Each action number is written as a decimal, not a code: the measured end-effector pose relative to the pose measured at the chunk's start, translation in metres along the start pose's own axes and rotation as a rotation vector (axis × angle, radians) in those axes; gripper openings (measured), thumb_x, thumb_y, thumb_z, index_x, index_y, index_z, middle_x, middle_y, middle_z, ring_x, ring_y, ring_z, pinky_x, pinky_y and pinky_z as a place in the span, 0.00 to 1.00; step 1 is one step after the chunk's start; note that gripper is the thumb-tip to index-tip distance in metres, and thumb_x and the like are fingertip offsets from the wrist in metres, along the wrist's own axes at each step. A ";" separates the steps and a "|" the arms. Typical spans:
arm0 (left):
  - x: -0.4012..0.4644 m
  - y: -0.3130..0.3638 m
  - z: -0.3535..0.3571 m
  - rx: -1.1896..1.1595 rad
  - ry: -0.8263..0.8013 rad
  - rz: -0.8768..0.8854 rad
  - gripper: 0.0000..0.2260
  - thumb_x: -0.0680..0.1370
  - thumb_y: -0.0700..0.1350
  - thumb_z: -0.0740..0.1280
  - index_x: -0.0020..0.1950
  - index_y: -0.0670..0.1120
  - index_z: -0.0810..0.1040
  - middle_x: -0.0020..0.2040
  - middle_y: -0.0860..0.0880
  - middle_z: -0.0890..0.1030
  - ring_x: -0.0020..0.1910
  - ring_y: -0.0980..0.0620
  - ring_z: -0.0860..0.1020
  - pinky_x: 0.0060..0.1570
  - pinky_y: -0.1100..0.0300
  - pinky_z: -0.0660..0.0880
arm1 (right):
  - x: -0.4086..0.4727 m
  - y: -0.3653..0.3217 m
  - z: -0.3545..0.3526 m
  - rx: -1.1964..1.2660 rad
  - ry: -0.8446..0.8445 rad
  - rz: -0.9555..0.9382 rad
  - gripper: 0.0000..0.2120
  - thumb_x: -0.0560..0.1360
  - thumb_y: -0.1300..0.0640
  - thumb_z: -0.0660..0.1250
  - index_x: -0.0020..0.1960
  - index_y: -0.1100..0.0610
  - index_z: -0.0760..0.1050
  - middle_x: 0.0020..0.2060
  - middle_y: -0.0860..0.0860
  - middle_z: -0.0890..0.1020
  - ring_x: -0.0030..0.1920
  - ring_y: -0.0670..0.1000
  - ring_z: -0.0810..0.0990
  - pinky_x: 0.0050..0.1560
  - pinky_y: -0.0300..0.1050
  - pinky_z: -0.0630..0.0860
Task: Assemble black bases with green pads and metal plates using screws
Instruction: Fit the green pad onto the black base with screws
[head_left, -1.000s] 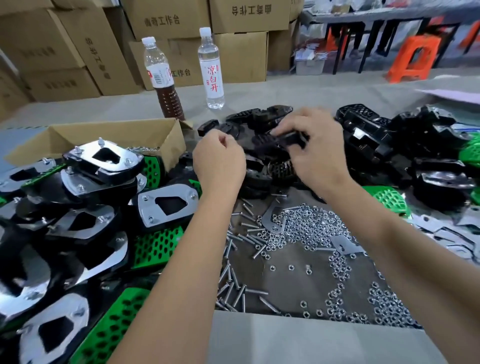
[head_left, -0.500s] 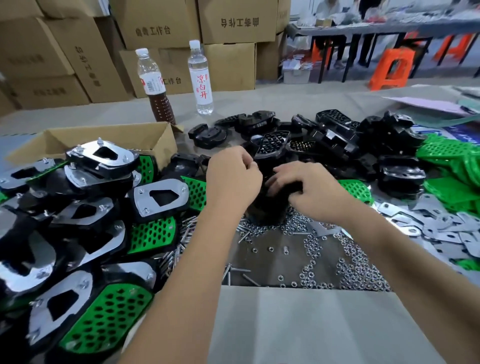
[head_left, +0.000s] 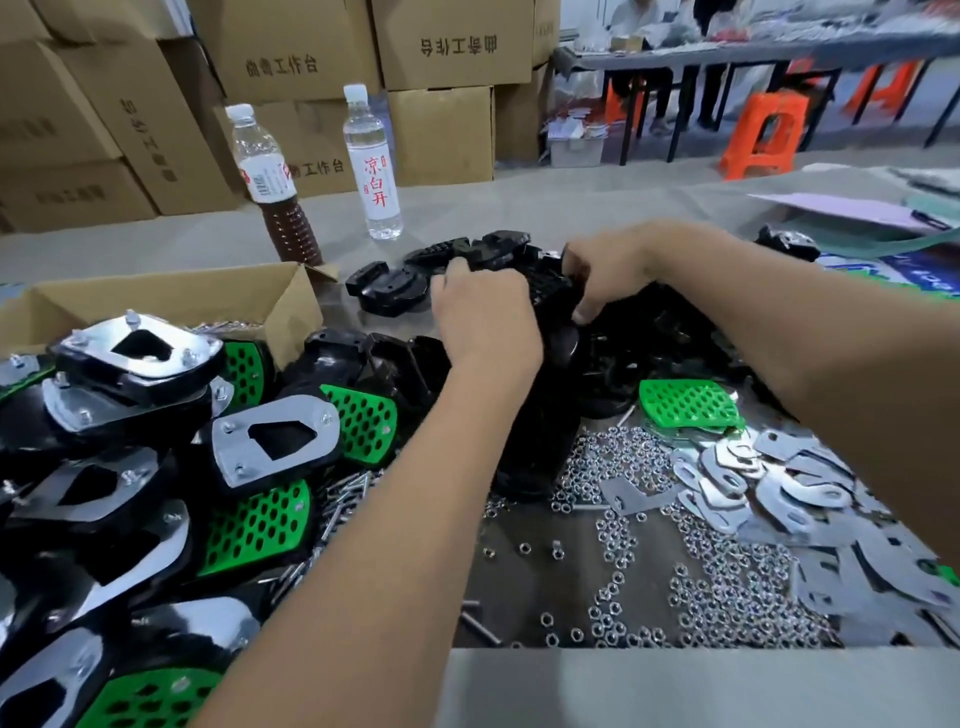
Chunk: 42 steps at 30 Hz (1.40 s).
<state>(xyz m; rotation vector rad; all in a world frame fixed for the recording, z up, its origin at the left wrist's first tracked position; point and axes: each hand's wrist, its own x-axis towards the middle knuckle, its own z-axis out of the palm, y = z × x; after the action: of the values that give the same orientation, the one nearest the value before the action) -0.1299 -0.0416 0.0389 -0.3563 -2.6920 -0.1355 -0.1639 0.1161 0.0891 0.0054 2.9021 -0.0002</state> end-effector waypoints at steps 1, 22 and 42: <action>0.005 -0.009 0.003 0.050 0.001 -0.061 0.09 0.77 0.41 0.65 0.53 0.49 0.84 0.49 0.47 0.84 0.64 0.42 0.73 0.58 0.49 0.67 | 0.001 0.009 -0.001 0.019 -0.040 0.009 0.35 0.72 0.53 0.79 0.75 0.59 0.70 0.66 0.57 0.77 0.65 0.58 0.76 0.65 0.50 0.74; -0.070 -0.024 -0.037 -0.280 -0.723 0.093 0.39 0.63 0.60 0.83 0.72 0.62 0.72 0.63 0.51 0.76 0.65 0.47 0.71 0.64 0.49 0.75 | -0.035 0.024 0.030 1.137 0.712 0.019 0.35 0.65 0.42 0.84 0.63 0.53 0.72 0.54 0.48 0.82 0.57 0.50 0.82 0.61 0.49 0.78; -0.126 0.098 -0.021 -1.499 -0.681 -0.483 0.05 0.80 0.39 0.73 0.52 0.40 0.79 0.53 0.37 0.83 0.40 0.41 0.85 0.30 0.55 0.82 | -0.198 0.101 0.124 0.645 0.744 0.284 0.08 0.78 0.54 0.74 0.55 0.55 0.82 0.44 0.51 0.85 0.45 0.49 0.83 0.53 0.46 0.79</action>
<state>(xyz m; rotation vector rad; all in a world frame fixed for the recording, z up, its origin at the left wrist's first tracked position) 0.0156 0.0211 0.0092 -0.1158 -2.6004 -2.5496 0.0585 0.2161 0.0161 0.6524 3.4185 -1.0900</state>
